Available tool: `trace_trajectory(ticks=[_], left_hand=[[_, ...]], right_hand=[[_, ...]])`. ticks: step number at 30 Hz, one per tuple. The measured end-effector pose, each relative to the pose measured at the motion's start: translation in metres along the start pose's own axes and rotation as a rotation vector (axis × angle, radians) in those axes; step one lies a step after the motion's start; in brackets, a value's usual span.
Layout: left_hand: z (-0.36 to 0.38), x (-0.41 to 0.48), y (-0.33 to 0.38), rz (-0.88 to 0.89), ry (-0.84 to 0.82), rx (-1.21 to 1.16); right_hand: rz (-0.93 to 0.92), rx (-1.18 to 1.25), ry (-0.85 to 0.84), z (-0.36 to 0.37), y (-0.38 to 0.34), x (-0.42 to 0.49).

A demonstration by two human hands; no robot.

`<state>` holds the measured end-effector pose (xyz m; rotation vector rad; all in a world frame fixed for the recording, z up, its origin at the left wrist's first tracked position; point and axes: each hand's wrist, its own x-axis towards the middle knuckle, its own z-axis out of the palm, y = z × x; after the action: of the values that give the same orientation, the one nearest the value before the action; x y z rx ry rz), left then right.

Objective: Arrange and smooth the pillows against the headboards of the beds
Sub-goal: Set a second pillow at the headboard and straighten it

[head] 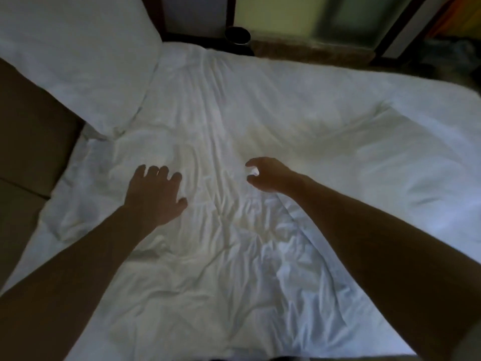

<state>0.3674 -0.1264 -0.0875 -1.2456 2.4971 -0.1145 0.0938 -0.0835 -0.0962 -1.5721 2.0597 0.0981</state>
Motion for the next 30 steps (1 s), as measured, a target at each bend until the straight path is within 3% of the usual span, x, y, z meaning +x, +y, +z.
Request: trace_trajectory(ticks=[8, 20, 30], left_hand=[[-0.041, -0.011, 0.146, 0.080, -0.051, -0.033], [-0.242, -0.062, 0.366, 0.247, 0.042, 0.039], [-0.300, -0.077, 0.456, 0.374, 0.067, 0.086]], right_hand=[[0.062, 0.002, -0.026, -0.019, 0.120, -0.082], [0.132, 0.170, 0.082, -0.137, 0.279, -0.300], [0.428, 0.359, 0.061, -0.125, 0.393, -0.431]])
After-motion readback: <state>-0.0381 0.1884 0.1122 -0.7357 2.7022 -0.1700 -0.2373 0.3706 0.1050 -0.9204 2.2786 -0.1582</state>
